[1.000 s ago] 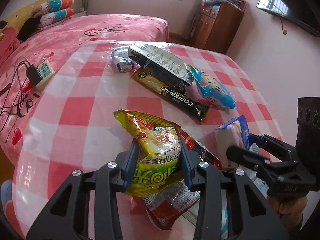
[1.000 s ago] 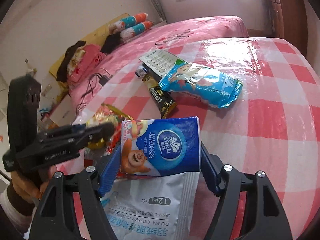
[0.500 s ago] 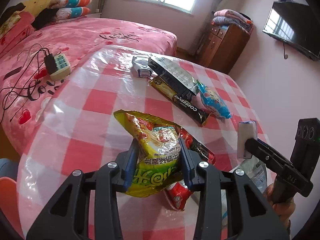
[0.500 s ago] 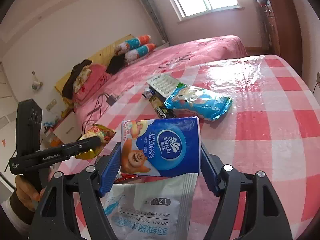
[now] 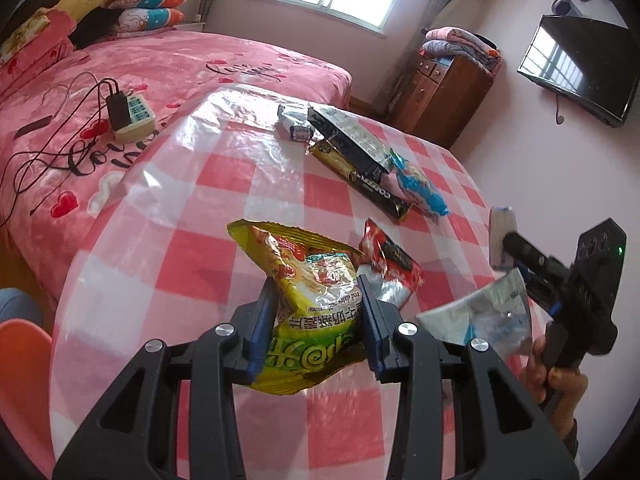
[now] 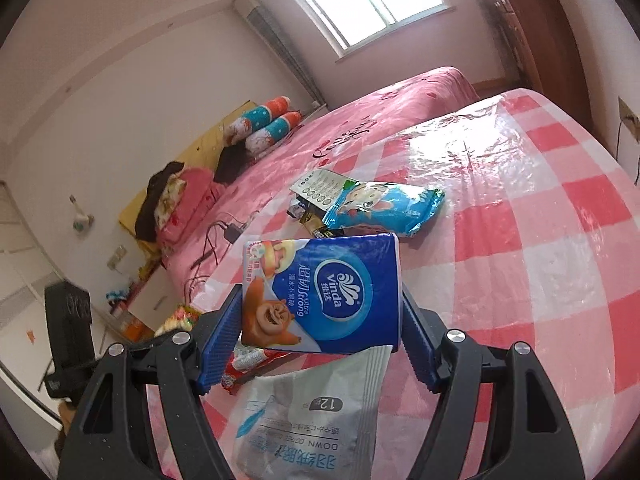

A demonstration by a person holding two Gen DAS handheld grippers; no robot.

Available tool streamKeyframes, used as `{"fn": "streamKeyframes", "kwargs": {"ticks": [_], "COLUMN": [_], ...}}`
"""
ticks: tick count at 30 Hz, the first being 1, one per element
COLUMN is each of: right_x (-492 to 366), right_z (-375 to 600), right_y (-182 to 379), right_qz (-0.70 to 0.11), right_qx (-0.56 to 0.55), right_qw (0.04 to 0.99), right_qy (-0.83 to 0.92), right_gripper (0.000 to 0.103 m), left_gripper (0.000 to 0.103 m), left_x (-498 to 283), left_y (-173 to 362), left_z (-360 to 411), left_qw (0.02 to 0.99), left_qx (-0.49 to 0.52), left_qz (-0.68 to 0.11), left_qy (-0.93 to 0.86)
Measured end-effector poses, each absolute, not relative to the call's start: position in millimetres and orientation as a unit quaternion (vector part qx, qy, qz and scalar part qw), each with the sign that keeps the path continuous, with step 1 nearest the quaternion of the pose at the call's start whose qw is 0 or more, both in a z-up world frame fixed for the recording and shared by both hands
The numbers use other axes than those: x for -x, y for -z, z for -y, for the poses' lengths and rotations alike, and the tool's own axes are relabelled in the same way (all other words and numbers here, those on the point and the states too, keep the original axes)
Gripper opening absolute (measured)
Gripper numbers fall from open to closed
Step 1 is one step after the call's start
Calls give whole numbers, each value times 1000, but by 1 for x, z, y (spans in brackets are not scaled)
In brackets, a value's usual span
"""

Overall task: Collect trash
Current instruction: 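Lift the yellow snack bag with the left tool while the right tool carries the Vinda pack toward the bucket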

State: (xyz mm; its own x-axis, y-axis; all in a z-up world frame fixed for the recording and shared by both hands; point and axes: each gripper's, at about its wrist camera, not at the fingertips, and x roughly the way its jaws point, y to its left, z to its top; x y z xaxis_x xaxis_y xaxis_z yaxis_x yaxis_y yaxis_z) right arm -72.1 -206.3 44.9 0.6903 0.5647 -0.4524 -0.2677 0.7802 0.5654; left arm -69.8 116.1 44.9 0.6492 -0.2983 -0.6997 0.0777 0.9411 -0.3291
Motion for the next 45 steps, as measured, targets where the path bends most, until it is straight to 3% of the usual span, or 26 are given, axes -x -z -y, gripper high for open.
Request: {"fn": "streamKeyframes", "kwargs": {"ticks": [13,21,27,45], "right_x": [88,99,105,125], "right_z": [225,220,235,199], "right_y": [-54,-65,-52,-101], "right_qz": [-308,-314,-321,-301], "right_qx": [-297,-244,-328,-279], "right_qw": [876,903,863,881], "right_qy": [-223,-165,-210,-236], "right_gripper": [72,72,72,72], "left_gripper": [41,41,41,41], "left_x": [94,99,101,116], "left_y": [-33,-29,-29,-33], "left_z": [-129,-130,-130,-141], "left_qw": [889,887,888,890], "left_qx": [151,153,152,163], "left_qz": [-412,-410,-406,-388], "left_qy": [130,147,155,173]}}
